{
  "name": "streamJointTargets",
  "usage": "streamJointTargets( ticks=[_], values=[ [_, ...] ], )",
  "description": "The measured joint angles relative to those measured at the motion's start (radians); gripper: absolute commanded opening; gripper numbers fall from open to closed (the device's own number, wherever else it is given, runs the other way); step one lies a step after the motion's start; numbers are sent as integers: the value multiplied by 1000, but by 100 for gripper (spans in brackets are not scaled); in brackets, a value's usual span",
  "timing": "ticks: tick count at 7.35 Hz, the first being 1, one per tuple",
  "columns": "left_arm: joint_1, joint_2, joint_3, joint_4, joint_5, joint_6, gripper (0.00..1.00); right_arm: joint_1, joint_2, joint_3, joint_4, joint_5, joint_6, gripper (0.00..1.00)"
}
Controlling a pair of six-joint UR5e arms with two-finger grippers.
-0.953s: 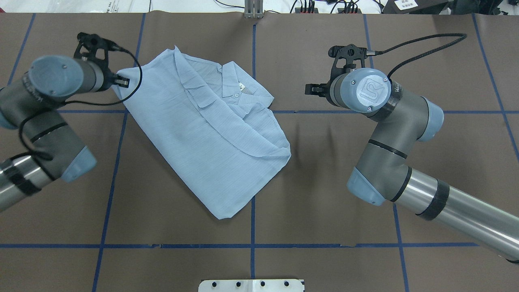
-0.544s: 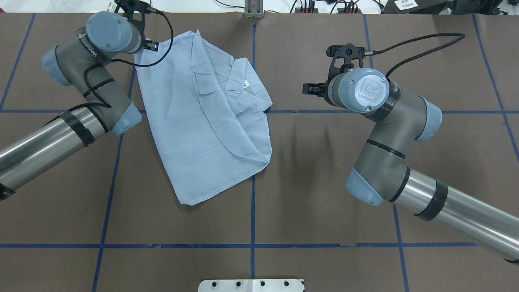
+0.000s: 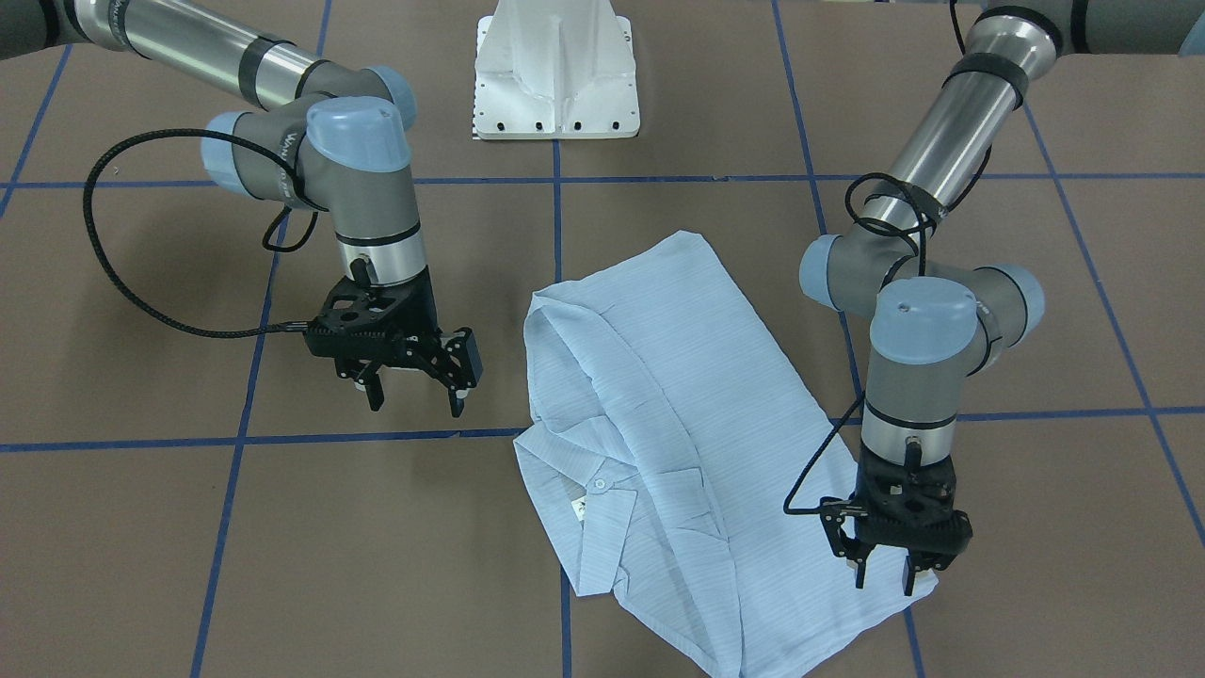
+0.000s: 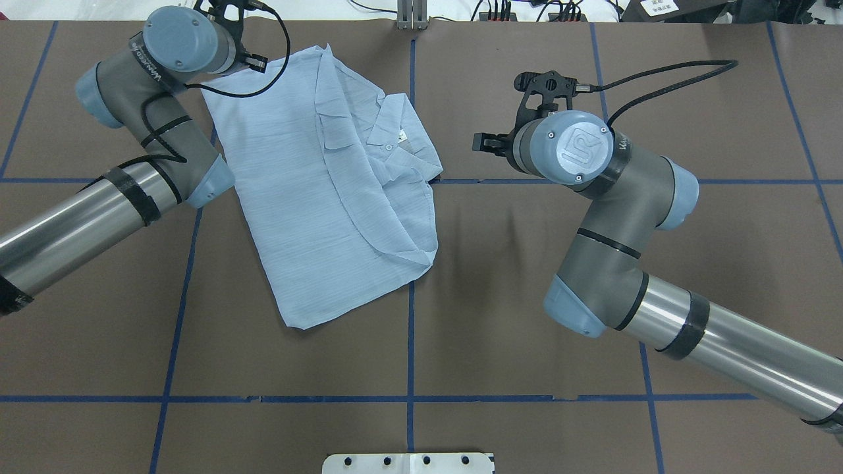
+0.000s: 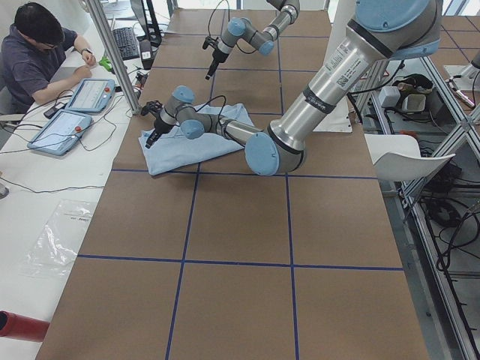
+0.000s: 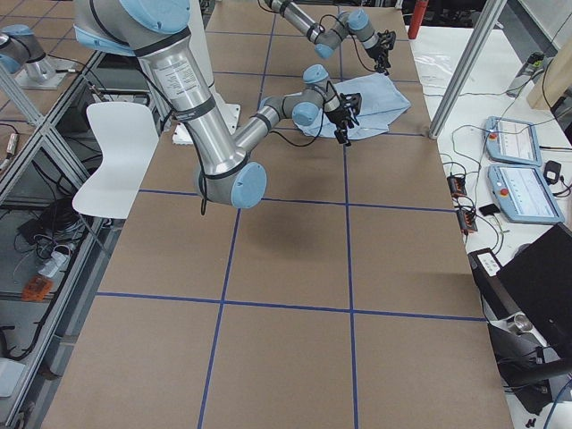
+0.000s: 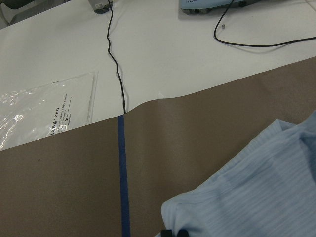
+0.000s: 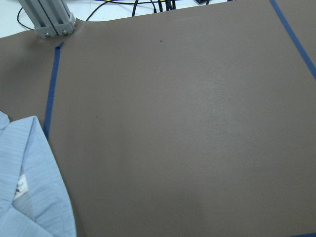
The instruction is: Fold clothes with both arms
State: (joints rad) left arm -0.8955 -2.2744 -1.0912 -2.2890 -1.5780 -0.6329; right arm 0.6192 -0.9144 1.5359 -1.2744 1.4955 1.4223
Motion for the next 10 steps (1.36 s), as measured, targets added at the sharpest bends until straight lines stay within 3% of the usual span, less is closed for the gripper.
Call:
streamJointTargets(
  ticks=[4, 8, 10],
  values=[
    [-3, 64, -77, -27, -22, -4, 100, -53, 238, -323, -2, -103, 399, 83],
    [0, 70, -89, -28, -22, -11, 100, -91, 257, -382, -1, -128, 485, 82],
    [1, 74, -97, -29, -23, -11, 100, -100, 258, -391, -2, -135, 500, 74]
  ],
)
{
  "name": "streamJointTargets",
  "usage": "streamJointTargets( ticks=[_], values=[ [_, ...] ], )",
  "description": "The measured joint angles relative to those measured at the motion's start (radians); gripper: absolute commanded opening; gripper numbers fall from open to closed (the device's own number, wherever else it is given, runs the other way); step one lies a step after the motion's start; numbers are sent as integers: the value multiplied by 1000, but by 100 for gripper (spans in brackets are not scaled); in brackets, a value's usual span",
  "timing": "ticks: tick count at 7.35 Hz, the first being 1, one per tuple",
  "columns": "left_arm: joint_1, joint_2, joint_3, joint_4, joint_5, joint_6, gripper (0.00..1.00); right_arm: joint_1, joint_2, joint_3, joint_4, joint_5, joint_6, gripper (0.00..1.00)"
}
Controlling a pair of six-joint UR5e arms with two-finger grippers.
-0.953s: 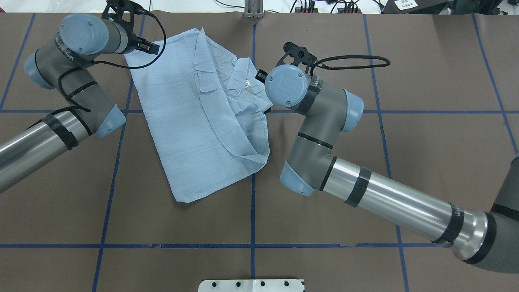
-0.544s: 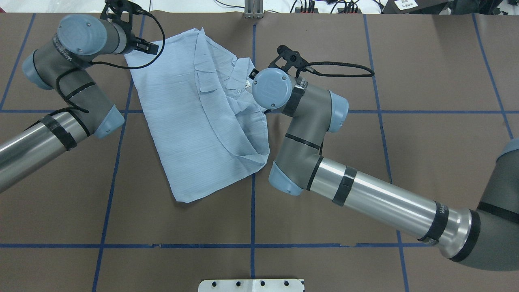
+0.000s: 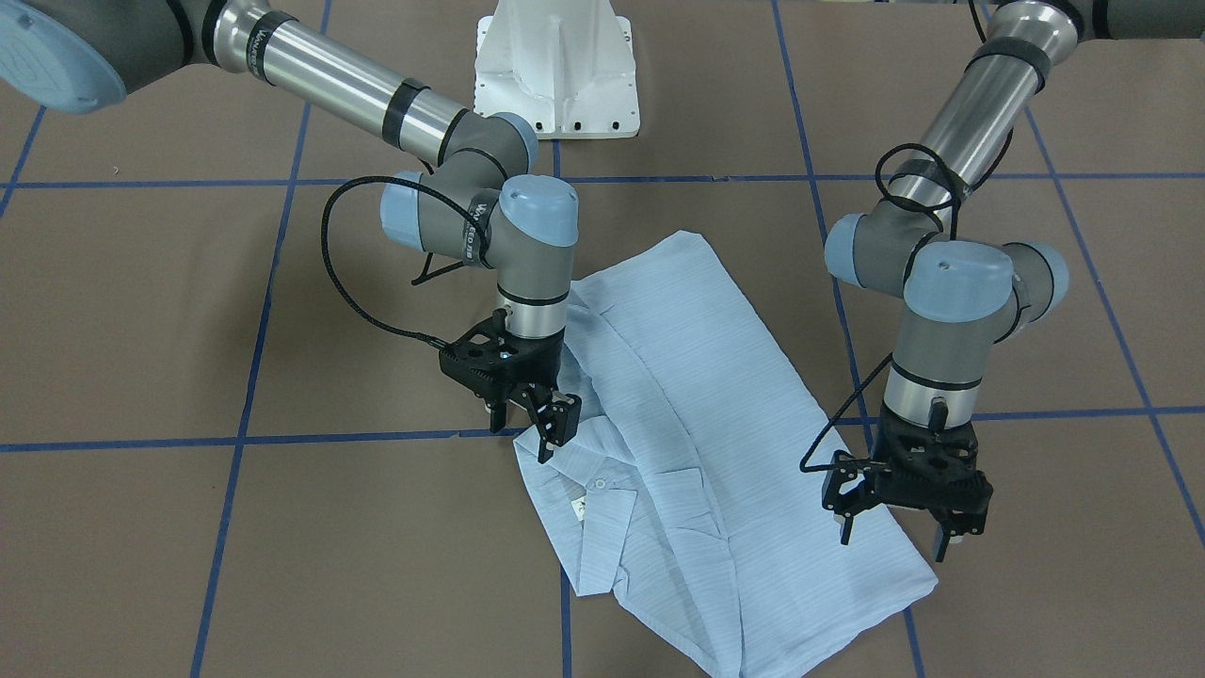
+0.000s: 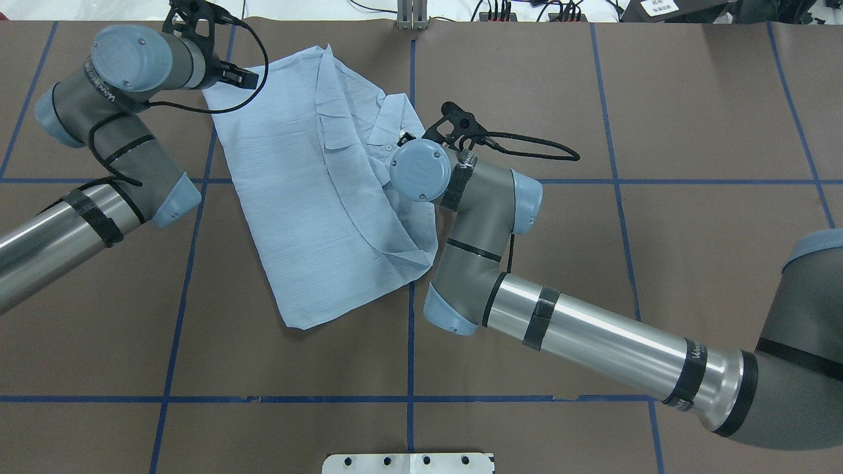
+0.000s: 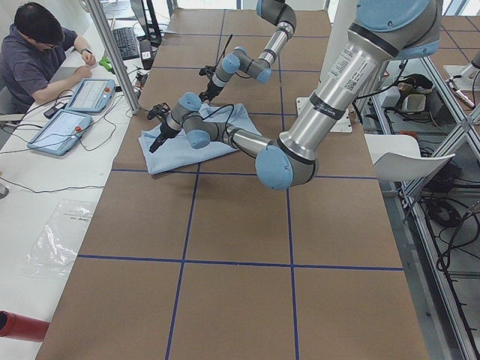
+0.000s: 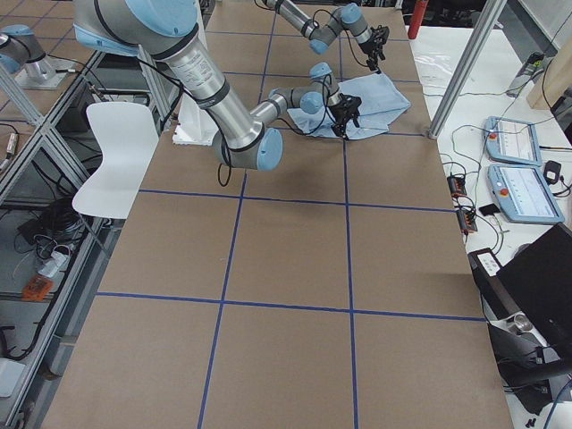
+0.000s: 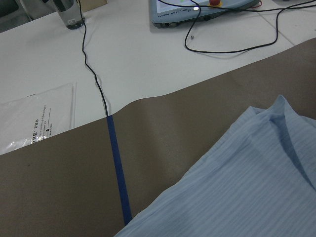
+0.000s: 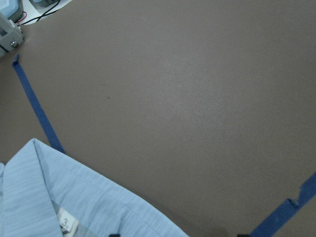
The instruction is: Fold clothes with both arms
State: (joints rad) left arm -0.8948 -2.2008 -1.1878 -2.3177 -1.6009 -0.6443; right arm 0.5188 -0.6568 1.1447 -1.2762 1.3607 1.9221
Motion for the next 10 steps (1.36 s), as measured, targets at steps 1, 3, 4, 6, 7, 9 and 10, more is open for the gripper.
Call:
streamJointTargets(
  ticks=[1, 3, 4, 6, 7, 9, 10],
  values=[
    [0, 2, -2, 0, 0, 0, 100, -4, 1, -2, 0, -5, 3, 64],
    [1, 6, -6, 0, -1, 0, 100, -10, 4, -8, 1, -23, 5, 27],
    [1, 7, -8, 0, -1, 0, 100, -12, 6, -10, 1, -31, 6, 0],
    [1, 7, -13, 0, -2, 0, 100, -13, 8, -10, 1, -36, 5, 0],
    [0, 7, -15, 0, -2, 0, 100, -13, 9, -4, 0, -36, 3, 0],
    [1, 7, -20, 0, -2, 0, 100, -14, -7, 66, -40, -32, -2, 0],
    [1, 7, -20, 0, -2, 0, 100, -20, -40, 134, -82, -33, -5, 0]
  ],
)
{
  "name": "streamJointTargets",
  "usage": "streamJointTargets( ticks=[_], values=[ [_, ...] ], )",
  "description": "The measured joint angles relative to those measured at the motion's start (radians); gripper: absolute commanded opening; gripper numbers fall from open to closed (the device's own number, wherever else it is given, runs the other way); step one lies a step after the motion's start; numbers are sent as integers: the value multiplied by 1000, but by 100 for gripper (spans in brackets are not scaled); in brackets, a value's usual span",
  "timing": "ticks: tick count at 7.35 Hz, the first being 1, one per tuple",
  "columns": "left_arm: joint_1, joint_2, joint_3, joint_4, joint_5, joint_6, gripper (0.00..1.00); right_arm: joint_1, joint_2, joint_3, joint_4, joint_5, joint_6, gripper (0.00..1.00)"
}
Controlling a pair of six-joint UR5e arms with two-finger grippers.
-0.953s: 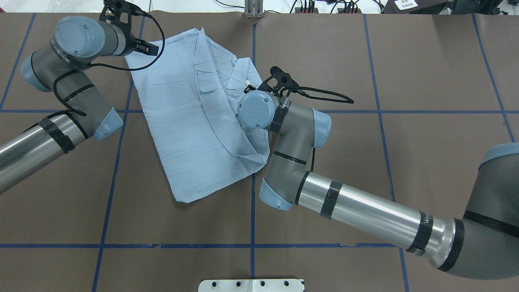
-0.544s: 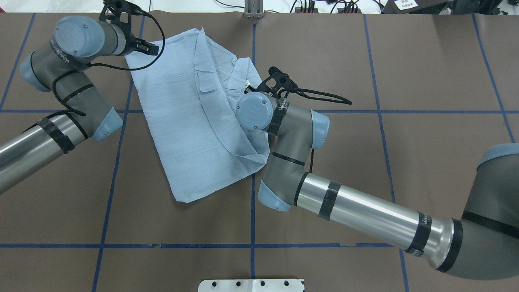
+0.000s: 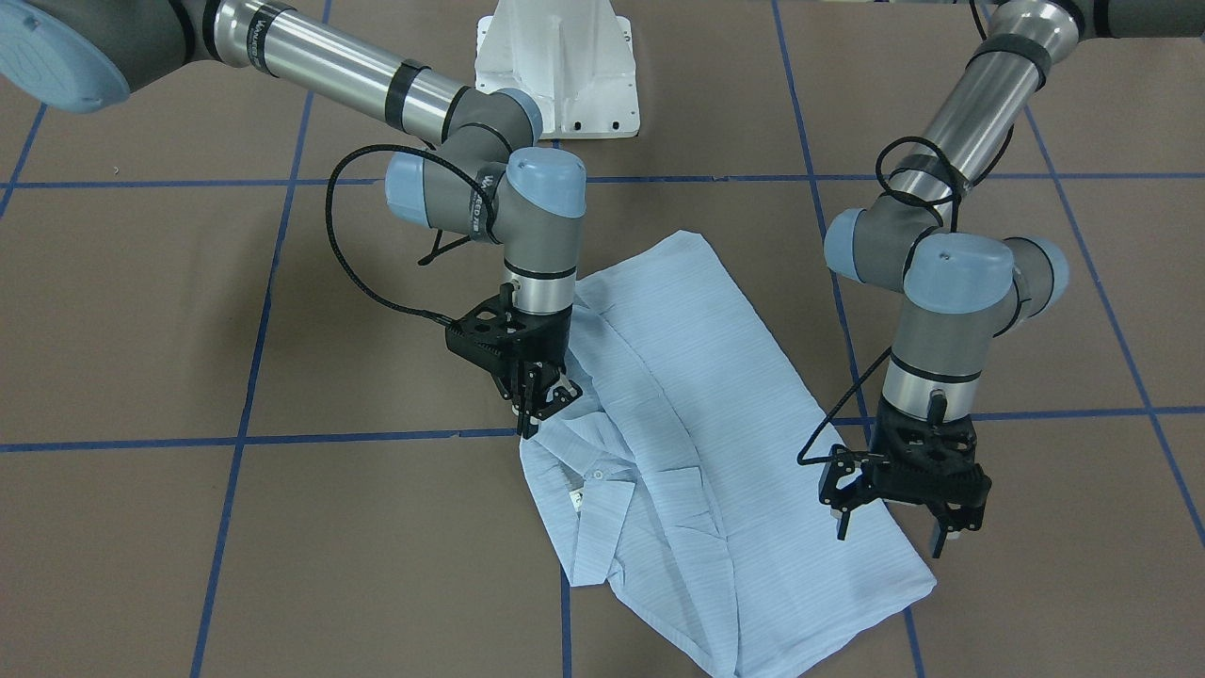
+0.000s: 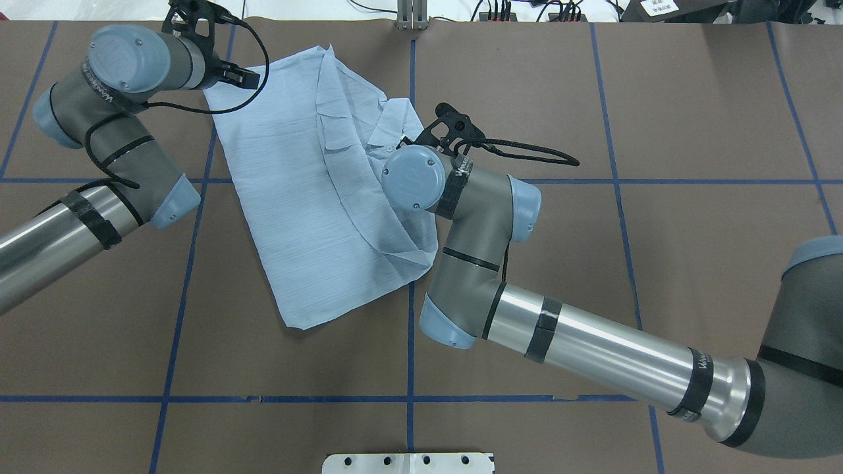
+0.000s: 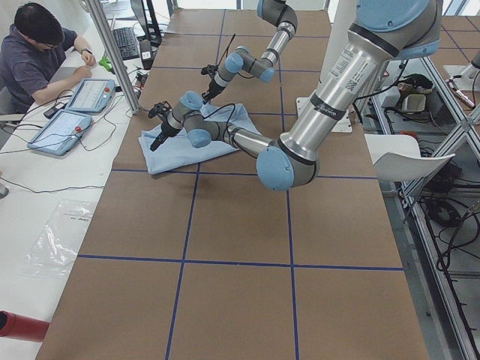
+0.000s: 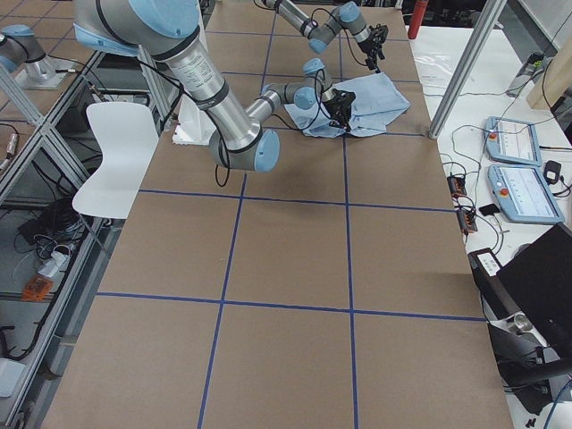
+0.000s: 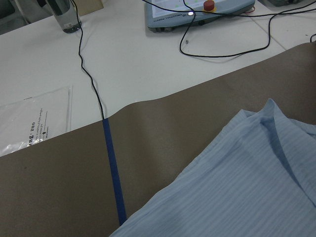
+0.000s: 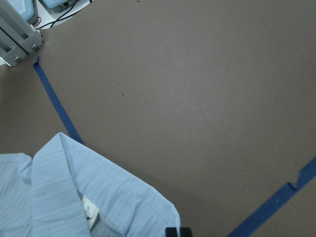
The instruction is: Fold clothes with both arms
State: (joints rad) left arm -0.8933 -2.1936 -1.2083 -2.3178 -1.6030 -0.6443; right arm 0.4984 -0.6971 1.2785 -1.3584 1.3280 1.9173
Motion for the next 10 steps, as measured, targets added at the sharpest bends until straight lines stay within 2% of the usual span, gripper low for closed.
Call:
streamJointTargets(
  ticks=[3, 5, 6, 8, 10],
  values=[
    [1, 0, -4, -1, 0, 0, 100, -86, -233, 306, -89, -78, 0, 0],
    [2, 7, -16, -1, -1, 0, 100, -118, -346, 411, -103, -116, -3, 0],
    [2, 25, -41, 0, -14, 2, 100, -118, -367, 425, -105, -121, -10, 99],
    [2, 58, -98, 6, -76, 3, 100, -87, -372, 443, -115, -114, -120, 100],
    [2, 66, -115, 9, -96, 2, 100, -15, -374, 515, -167, -22, -313, 100]
  ],
)
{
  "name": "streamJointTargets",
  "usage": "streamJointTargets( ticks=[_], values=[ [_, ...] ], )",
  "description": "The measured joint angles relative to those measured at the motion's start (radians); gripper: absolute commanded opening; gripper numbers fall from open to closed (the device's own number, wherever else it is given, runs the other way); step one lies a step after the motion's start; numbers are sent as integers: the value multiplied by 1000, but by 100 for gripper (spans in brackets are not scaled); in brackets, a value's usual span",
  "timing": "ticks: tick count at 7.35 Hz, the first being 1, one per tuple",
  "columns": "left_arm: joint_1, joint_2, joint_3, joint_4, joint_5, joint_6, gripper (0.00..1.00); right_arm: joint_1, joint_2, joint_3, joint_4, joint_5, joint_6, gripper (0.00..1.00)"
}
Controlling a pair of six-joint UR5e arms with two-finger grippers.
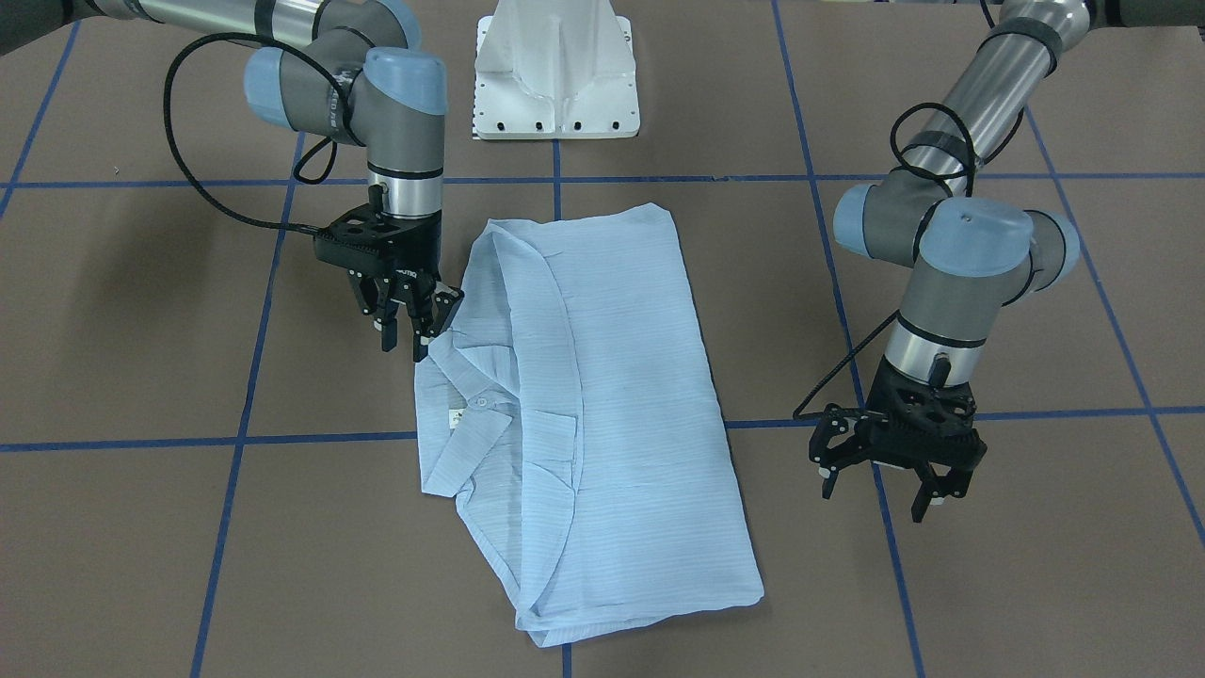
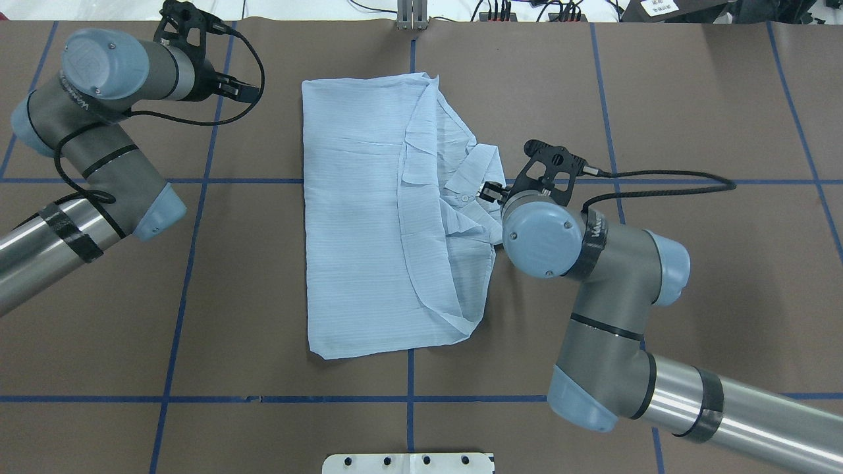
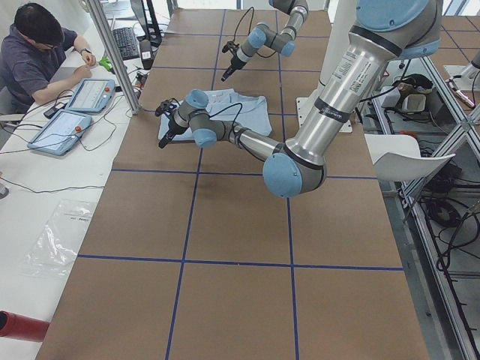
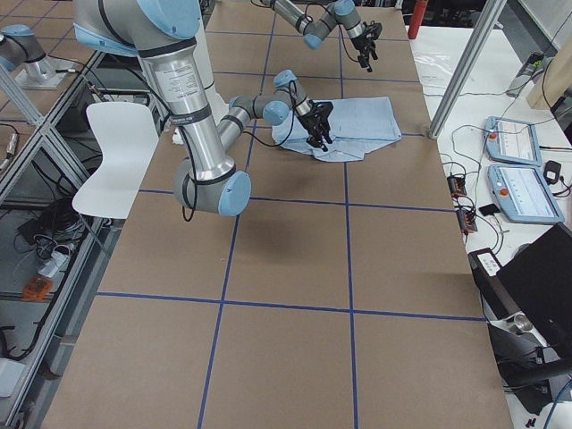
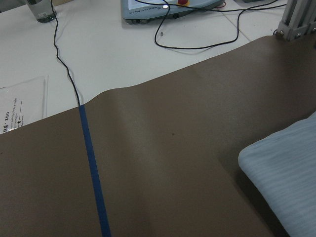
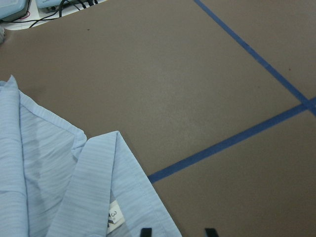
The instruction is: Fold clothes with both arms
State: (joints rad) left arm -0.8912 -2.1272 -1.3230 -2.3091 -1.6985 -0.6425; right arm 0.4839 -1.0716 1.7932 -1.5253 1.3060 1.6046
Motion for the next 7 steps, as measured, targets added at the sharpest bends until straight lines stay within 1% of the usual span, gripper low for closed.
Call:
streamJointTargets(
  ticks=[1, 2, 3, 4, 7],
  values=[
    [0, 0, -1, 0, -2, 0, 100, 27, 7, 29, -38, 47, -86, 100],
    [0, 1, -2, 0, -2, 0, 100, 39, 35, 27, -73, 74, -140, 100],
    [0, 2, -2, 0, -3, 0, 100, 43, 91, -19, -95, 86, -166, 100],
    [0, 2, -2, 0, -3, 1, 100, 43, 172, -113, -106, 92, -179, 100],
    [-1, 3, -2, -1, -4, 2, 100, 31, 452, -489, -110, 114, -245, 100]
  ],
)
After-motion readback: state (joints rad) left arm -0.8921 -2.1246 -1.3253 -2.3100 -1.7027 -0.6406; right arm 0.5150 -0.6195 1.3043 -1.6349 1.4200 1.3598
